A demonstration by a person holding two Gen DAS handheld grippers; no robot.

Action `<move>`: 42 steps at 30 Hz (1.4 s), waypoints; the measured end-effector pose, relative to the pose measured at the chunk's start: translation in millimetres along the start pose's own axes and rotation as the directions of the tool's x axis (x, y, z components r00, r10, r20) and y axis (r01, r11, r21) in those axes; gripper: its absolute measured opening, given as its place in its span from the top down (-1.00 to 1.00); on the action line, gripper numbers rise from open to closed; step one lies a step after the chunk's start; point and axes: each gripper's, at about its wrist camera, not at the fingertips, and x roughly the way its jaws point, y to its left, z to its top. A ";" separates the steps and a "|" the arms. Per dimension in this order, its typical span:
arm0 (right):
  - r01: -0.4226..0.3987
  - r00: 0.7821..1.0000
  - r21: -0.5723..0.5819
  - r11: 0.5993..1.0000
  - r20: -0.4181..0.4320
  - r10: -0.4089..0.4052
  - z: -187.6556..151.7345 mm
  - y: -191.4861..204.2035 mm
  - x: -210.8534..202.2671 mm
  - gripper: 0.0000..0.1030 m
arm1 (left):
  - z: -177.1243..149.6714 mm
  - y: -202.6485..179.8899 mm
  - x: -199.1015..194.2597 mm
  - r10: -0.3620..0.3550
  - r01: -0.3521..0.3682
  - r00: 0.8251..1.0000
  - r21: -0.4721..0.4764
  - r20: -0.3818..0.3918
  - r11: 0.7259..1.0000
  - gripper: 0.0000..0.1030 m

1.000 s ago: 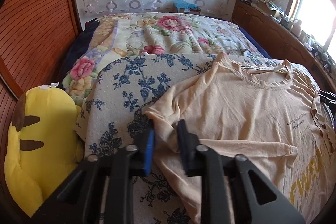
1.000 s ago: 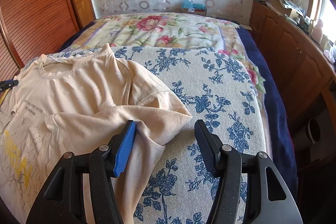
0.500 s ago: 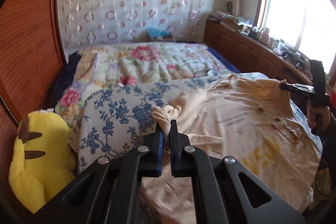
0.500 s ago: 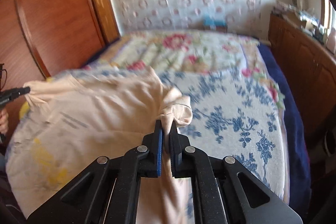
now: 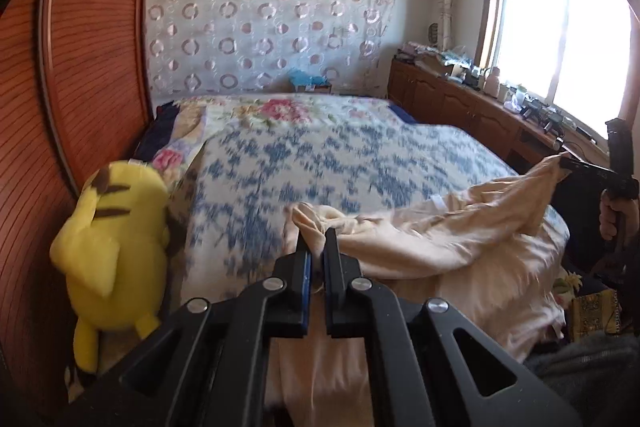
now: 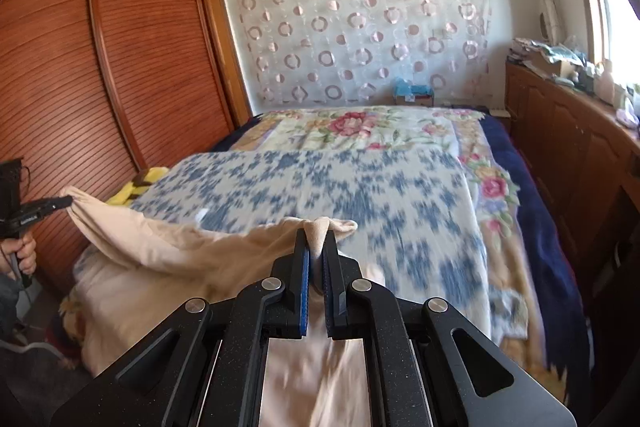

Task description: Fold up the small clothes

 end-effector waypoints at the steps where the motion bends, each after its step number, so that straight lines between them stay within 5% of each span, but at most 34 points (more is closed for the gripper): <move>1: 0.002 1.000 -0.002 1.000 -0.013 -0.002 -4.7 1.3 -6.5 0.94 | -7.0 -0.5 -4.0 0.010 -0.010 1.000 0.002 -0.006 1.000 0.96; 9: 0.058 0.990 0.007 0.998 -0.132 -0.056 -52.8 1.4 -45.5 0.94 | -33.0 3.7 -15.3 0.040 -0.043 0.997 -0.038 -0.063 0.998 0.96; 15: 0.096 0.969 -0.005 0.995 -0.227 -0.094 -77.3 -1.6 -22.0 0.94 | -48.6 0.2 -4.4 0.062 -0.065 0.993 -0.030 -0.104 0.997 0.96; 24: 0.106 0.959 -0.051 0.993 -0.260 -0.116 -83.8 4.6 -9.9 0.92 | -53.0 3.8 6.1 0.050 -0.055 0.989 -0.035 -0.140 0.998 0.91; 27: 0.109 0.962 -0.041 0.993 -0.249 -0.116 -82.5 2.8 -10.3 0.90 | -45.8 0.9 4.4 0.069 -0.071 0.989 -0.013 -0.132 0.997 0.71; 29: 0.113 0.961 -0.037 0.993 -0.248 -0.118 -80.0 2.3 -9.9 0.83 | -40.9 1.4 1.4 0.068 -0.070 0.991 -0.010 -0.117 0.997 0.25; 32: 0.122 0.960 -0.058 0.991 -0.245 -0.133 -75.4 3.9 -10.8 0.61 | -32.5 4.1 -0.5 0.057 -0.058 0.994 -0.017 -0.093 0.998 -0.08; 36: 0.109 0.960 -0.063 0.992 -0.252 -0.122 -69.5 3.2 -14.6 0.12 | -23.6 7.6 7.4 0.089 -0.090 0.993 -0.009 -0.081 0.996 -0.12; 42: 0.136 0.965 -0.088 0.987 -0.216 -0.152 -61.8 0.2 -12.2 0.03 | -6.7 17.8 37.0 0.078 -0.082 0.993 -0.047 -0.084 0.996 -0.12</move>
